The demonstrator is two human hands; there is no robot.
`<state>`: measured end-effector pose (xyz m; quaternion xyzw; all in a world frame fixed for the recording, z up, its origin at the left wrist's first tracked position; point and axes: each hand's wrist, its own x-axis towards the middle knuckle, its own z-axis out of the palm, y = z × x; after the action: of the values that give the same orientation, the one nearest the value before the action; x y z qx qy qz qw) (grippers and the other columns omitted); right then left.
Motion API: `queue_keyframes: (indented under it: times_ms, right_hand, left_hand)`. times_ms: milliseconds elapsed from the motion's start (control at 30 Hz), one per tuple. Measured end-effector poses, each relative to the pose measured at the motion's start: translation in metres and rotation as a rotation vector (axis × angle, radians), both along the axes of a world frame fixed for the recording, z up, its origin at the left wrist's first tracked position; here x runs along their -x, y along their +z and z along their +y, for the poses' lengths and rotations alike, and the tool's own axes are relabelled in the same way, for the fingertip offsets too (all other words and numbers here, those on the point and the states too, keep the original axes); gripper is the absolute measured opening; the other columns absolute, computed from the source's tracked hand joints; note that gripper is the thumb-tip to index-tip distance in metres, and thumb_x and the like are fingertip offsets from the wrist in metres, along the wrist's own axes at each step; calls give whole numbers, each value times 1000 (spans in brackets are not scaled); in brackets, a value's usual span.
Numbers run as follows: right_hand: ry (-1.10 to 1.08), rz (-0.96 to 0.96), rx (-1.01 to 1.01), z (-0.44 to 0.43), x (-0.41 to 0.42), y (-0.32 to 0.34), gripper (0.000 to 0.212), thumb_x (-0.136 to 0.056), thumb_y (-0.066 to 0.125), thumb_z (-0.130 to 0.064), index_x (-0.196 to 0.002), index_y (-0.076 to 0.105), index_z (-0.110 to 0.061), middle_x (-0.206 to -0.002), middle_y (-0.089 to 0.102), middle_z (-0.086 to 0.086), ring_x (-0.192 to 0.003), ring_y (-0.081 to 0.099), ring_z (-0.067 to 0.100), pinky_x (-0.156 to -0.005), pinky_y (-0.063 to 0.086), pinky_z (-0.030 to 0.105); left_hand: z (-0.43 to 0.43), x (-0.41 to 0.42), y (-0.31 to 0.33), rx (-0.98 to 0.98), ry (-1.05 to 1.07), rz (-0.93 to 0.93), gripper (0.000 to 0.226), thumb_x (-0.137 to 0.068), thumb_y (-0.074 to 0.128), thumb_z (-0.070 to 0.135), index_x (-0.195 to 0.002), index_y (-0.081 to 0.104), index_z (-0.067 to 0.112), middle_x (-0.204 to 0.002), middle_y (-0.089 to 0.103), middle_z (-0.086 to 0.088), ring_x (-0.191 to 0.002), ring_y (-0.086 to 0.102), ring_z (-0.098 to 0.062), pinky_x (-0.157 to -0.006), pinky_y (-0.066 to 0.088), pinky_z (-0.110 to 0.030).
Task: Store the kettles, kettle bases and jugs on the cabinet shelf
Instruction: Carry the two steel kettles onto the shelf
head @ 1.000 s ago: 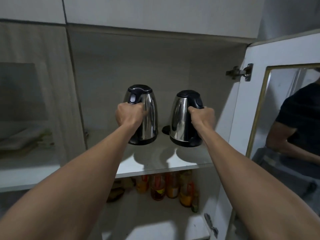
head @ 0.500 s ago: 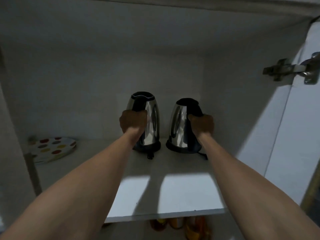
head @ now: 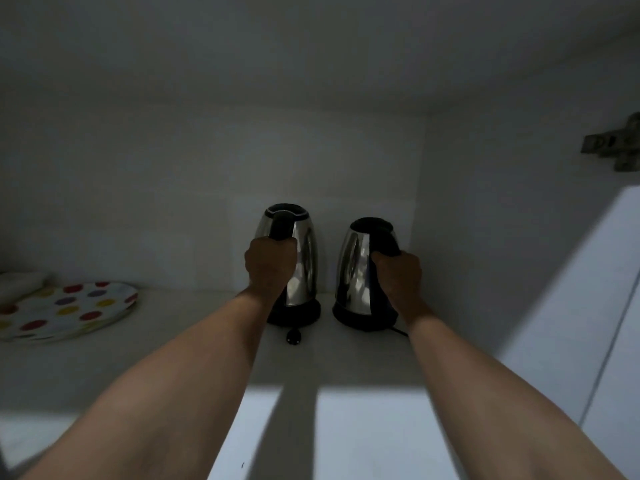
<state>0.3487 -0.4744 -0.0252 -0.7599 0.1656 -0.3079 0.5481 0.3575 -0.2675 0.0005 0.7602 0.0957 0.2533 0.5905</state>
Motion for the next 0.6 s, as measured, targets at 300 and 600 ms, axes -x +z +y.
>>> queue_keyframes:
  times_ms: [300, 600]
  right_hand:
    - [1, 19, -24, -16, -24, -9, 40, -81, 76, -34, -102, 73, 1, -102, 74, 21, -96, 71, 36, -82, 58, 42]
    - [36, 10, -7, -26, -42, -18, 36, -81, 75, -34, -98, 73, -2, -97, 74, 20, -92, 71, 36, -80, 59, 44]
  left_hand:
    - [-11, -28, -10, -24, 19, 36, 23, -81, 65, 29, -79, 61, 7, -73, 61, -8, -78, 63, -33, -71, 53, -34]
    - [-20, -45, -25, -37, 11, 58, 31, -82, 65, 30, -90, 68, 0, -77, 64, -11, -77, 65, -33, -65, 48, -32]
